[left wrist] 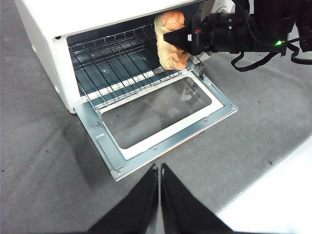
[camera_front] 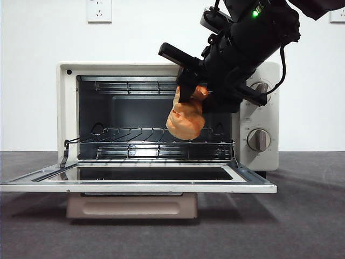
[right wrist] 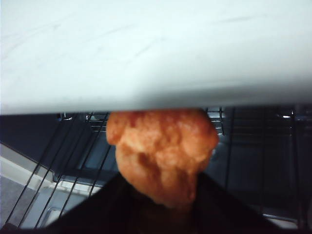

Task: The left arm flap open the oven, the right arm pick bread and place it into oven, the left arm flap close the oven

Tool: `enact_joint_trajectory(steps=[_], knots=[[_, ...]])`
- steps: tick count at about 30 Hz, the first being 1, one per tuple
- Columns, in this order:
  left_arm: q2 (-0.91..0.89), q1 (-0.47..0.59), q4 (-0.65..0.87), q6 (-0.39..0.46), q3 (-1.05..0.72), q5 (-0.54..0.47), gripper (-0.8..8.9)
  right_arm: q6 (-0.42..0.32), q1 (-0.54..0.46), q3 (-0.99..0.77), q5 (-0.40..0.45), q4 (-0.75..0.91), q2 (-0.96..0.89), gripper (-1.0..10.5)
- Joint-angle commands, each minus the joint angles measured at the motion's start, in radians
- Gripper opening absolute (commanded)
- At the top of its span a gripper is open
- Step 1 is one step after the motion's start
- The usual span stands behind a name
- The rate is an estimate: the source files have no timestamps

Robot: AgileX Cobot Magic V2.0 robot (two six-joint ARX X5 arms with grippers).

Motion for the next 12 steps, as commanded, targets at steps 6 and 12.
enact_joint_trajectory(steps=[6, 12], knots=[[0.004, -0.009, 0.008, 0.020, 0.021, -0.005, 0.09, 0.003, 0.006, 0.018, 0.000, 0.010, 0.020, 4.0], [0.004, -0.009, 0.007, 0.020, 0.021, -0.005, 0.09, 0.003, 0.006, 0.018, -0.027, 0.010, 0.017, 4.1]])
